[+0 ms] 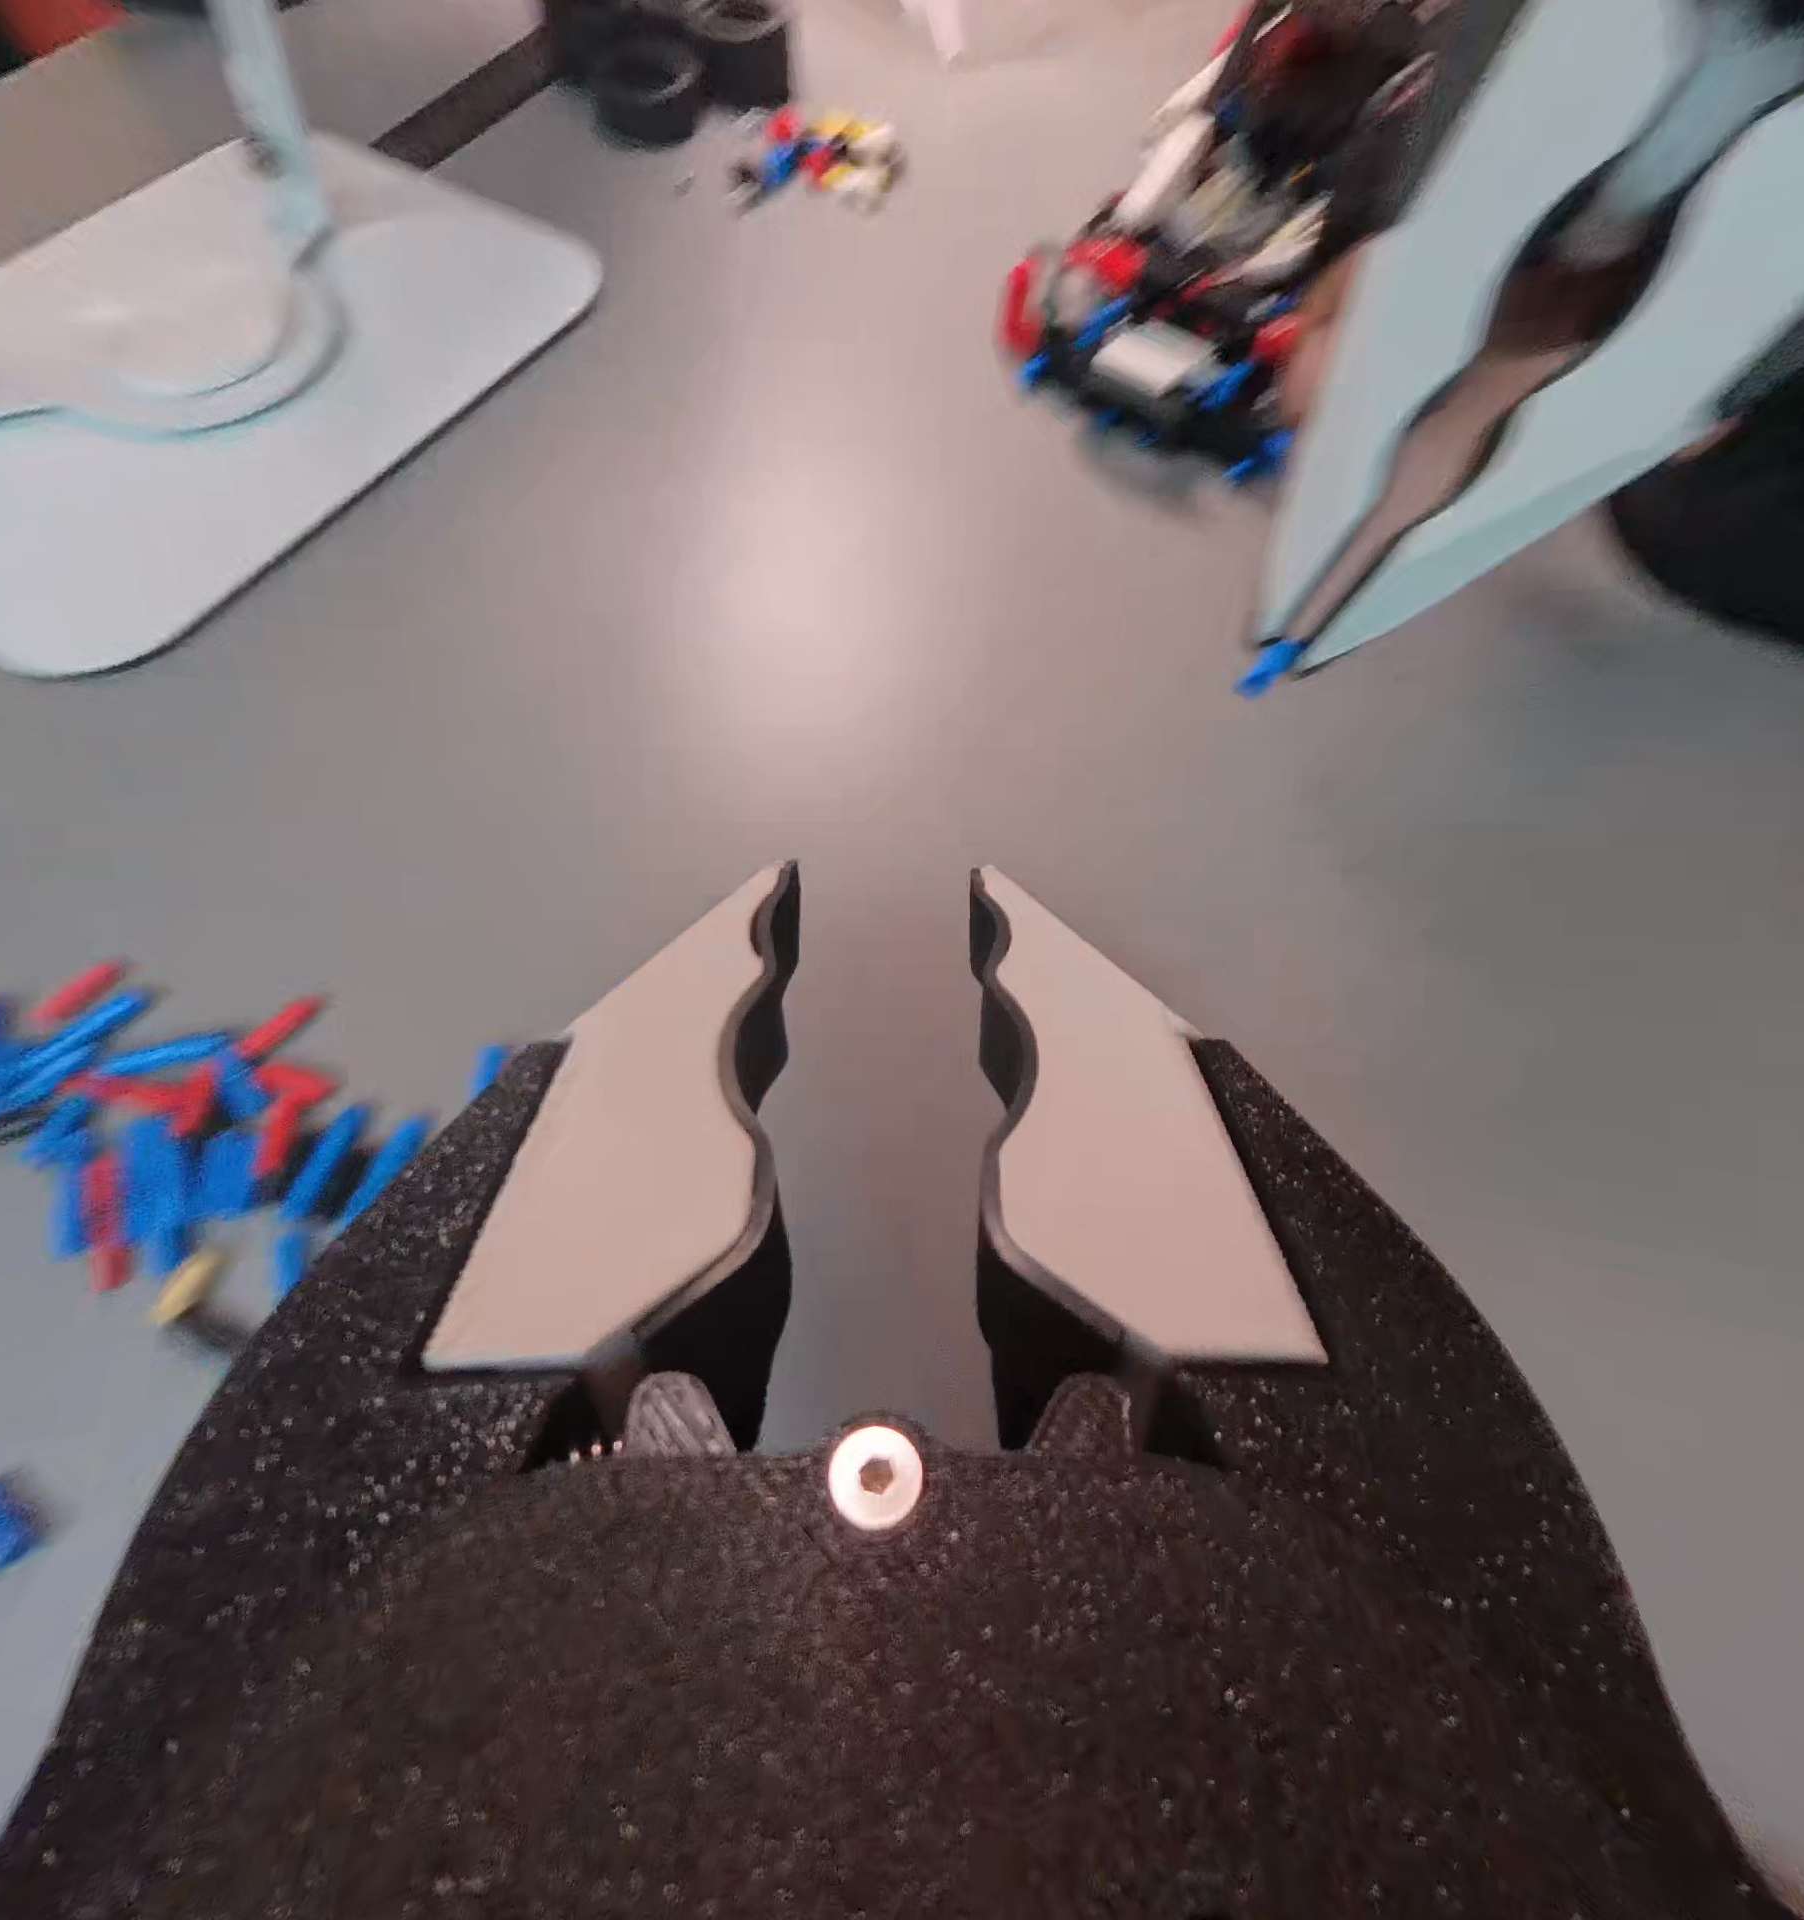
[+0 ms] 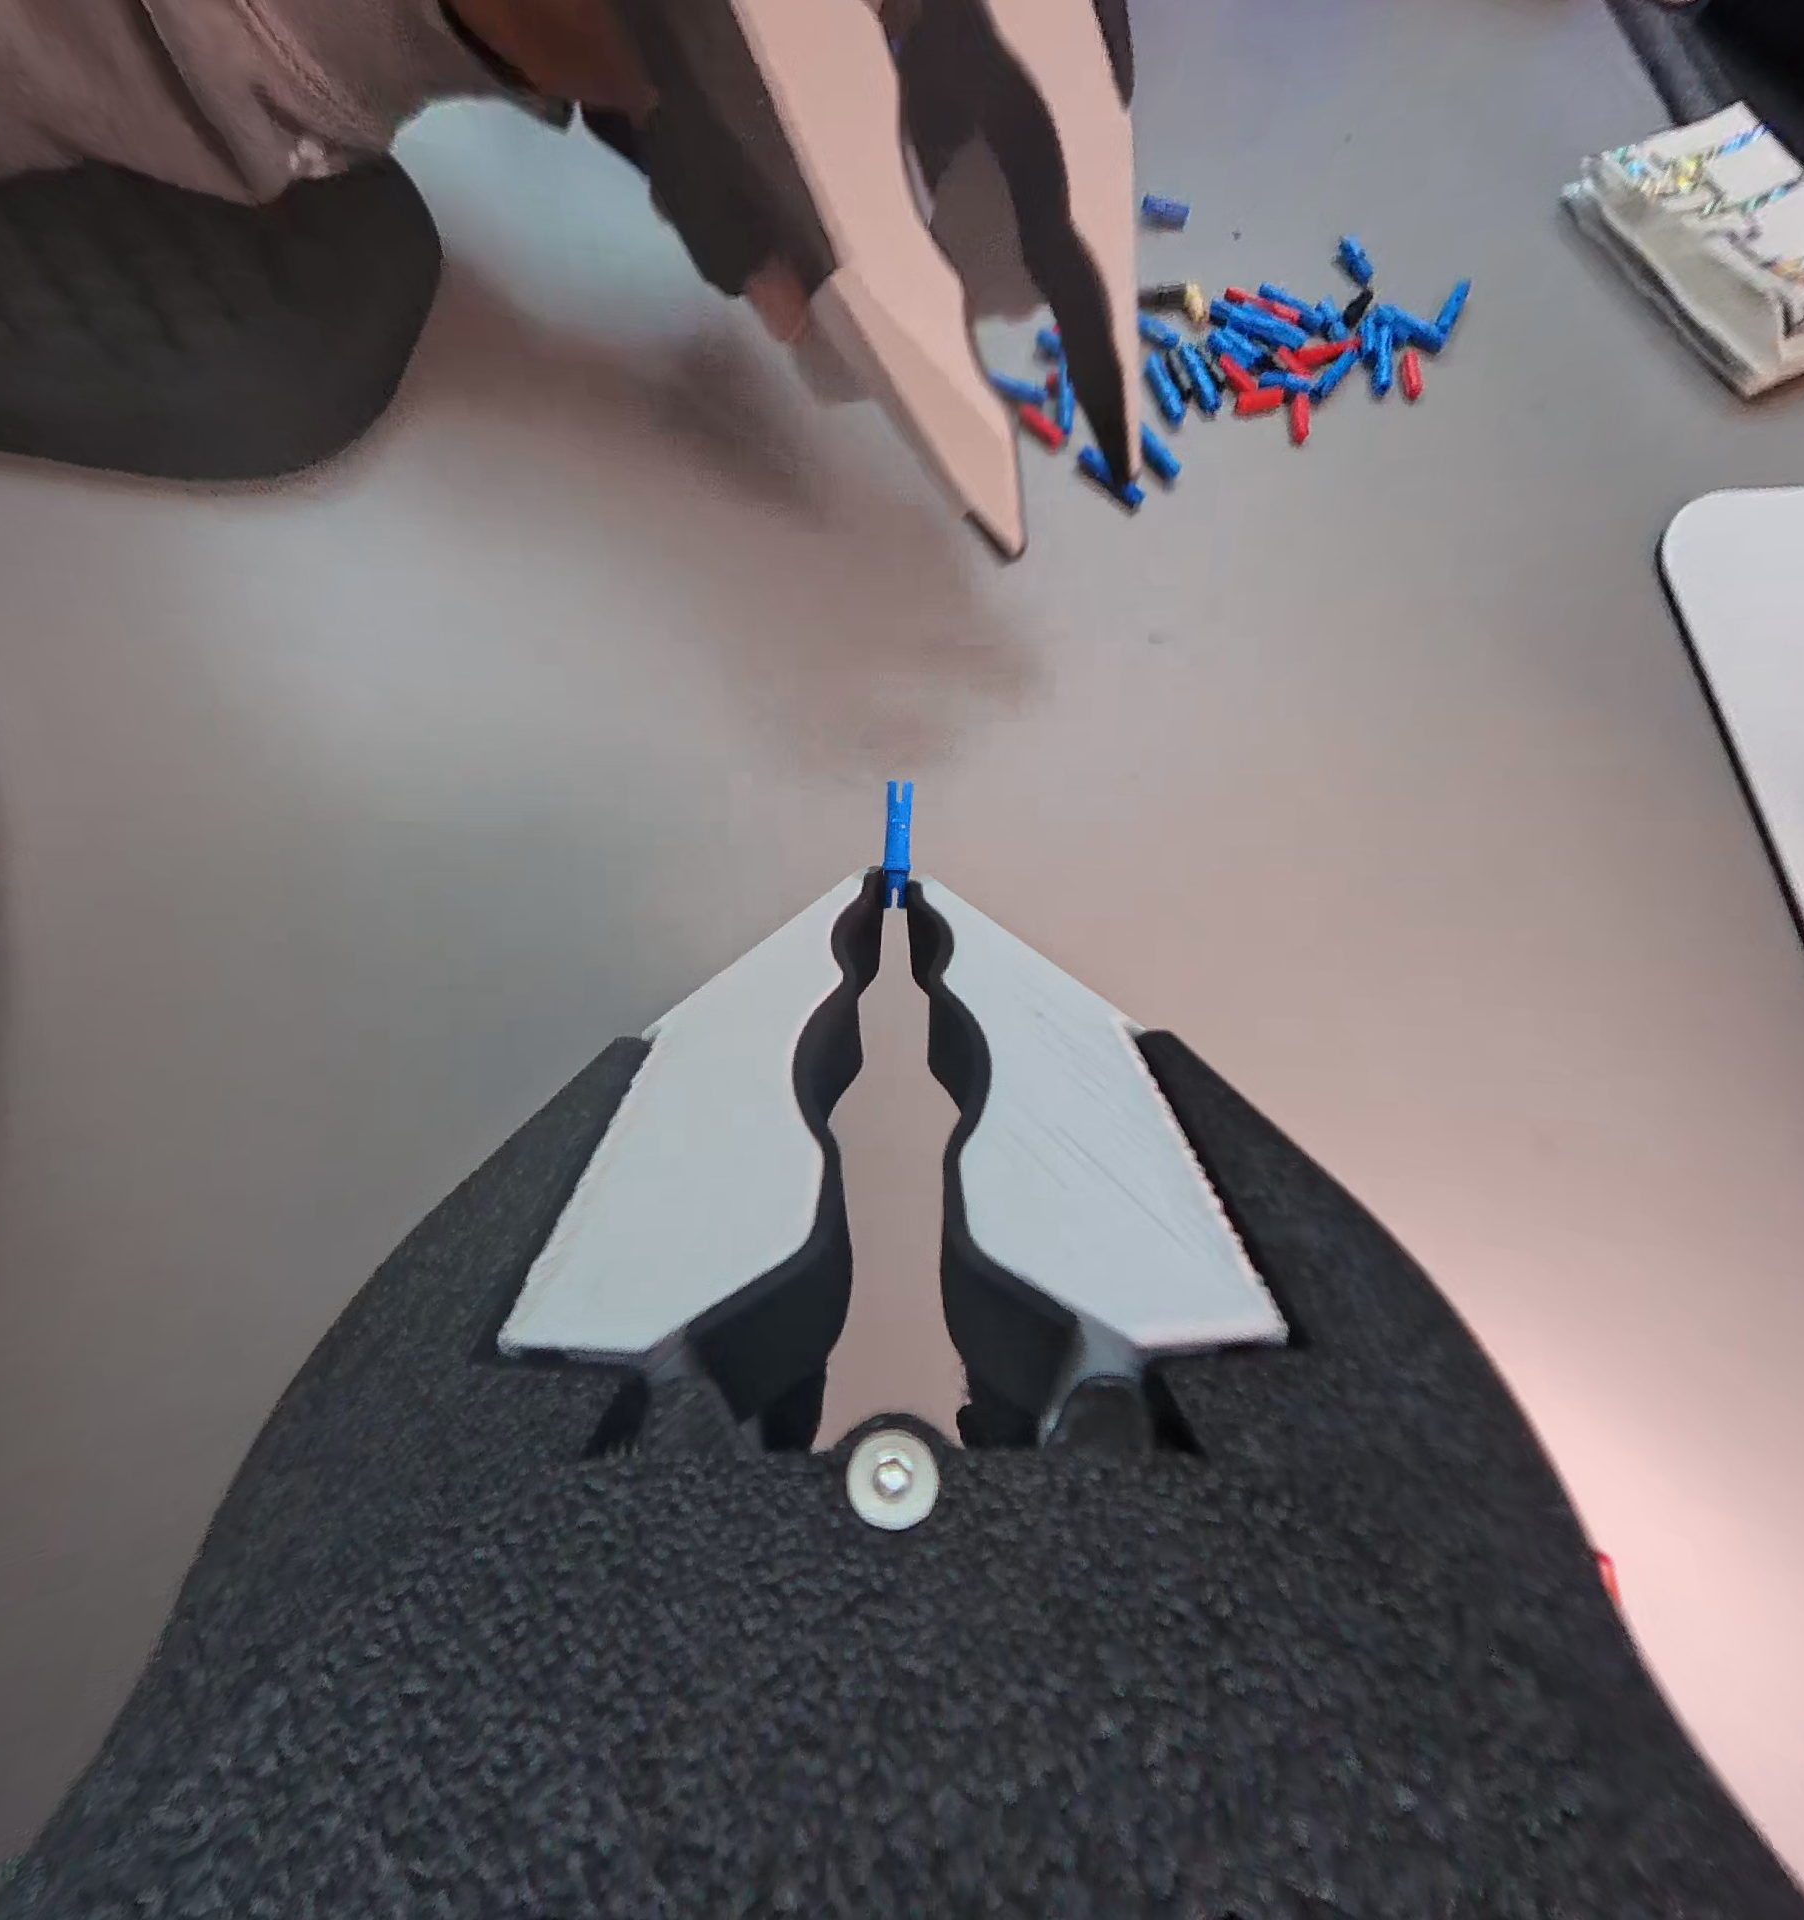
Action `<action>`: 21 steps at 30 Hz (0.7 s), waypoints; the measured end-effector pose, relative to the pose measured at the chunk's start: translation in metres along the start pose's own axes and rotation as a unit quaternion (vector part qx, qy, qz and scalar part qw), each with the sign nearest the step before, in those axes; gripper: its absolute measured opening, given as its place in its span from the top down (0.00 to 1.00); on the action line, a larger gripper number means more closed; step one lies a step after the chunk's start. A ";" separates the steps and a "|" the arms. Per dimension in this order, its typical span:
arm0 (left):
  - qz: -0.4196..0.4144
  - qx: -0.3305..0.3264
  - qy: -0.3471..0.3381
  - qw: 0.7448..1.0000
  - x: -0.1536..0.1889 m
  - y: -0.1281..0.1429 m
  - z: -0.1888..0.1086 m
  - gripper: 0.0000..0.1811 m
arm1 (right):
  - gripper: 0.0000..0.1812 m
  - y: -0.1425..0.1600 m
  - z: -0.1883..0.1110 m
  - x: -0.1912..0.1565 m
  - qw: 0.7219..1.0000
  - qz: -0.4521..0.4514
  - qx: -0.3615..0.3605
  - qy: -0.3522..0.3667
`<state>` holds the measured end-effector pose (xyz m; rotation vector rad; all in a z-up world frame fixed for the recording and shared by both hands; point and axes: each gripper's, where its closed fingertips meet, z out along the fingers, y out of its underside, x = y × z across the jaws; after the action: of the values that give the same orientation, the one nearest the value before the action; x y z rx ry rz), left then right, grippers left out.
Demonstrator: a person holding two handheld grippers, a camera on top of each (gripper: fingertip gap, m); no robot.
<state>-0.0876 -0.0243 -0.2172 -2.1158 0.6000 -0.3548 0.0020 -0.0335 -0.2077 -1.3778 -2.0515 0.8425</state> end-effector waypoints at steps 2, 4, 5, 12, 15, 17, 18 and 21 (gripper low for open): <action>-0.031 0.054 0.120 0.991 0.046 -0.022 0.000 0.84 | 0.98 -0.008 0.000 -0.002 1.000 -0.022 0.015 0.009; -0.037 0.064 0.181 0.981 0.075 -0.029 0.002 0.84 | 0.98 -0.015 0.002 -0.008 0.999 -0.044 0.024 0.010; -0.025 0.057 0.187 0.980 0.083 -0.028 0.004 0.84 | 0.98 -0.017 0.002 -0.011 0.998 -0.052 0.026 0.009; 0.023 0.042 0.186 0.981 0.095 -0.025 0.008 0.96 | 0.98 -0.018 0.005 -0.019 0.997 -0.068 0.020 0.003; 0.027 0.043 0.187 0.981 0.095 -0.024 0.006 0.97 | 0.98 -0.018 0.005 -0.021 0.997 -0.075 0.020 -0.001; 0.023 0.041 0.191 0.980 0.096 -0.023 0.005 0.98 | 0.98 -0.018 0.005 -0.023 0.997 -0.081 0.021 -0.002; 0.023 0.039 0.191 0.981 0.096 -0.022 0.005 0.98 | 0.98 -0.018 0.005 -0.022 0.996 -0.084 0.021 -0.001; 0.025 0.038 0.165 0.985 0.086 -0.022 0.005 0.98 | 0.98 -0.016 0.003 -0.015 0.996 -0.082 0.017 0.017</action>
<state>-0.0066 -0.0556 -0.1992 -1.9785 0.8137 -0.6973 -0.0051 -0.0534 -0.1990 -1.1800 -2.0813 0.7747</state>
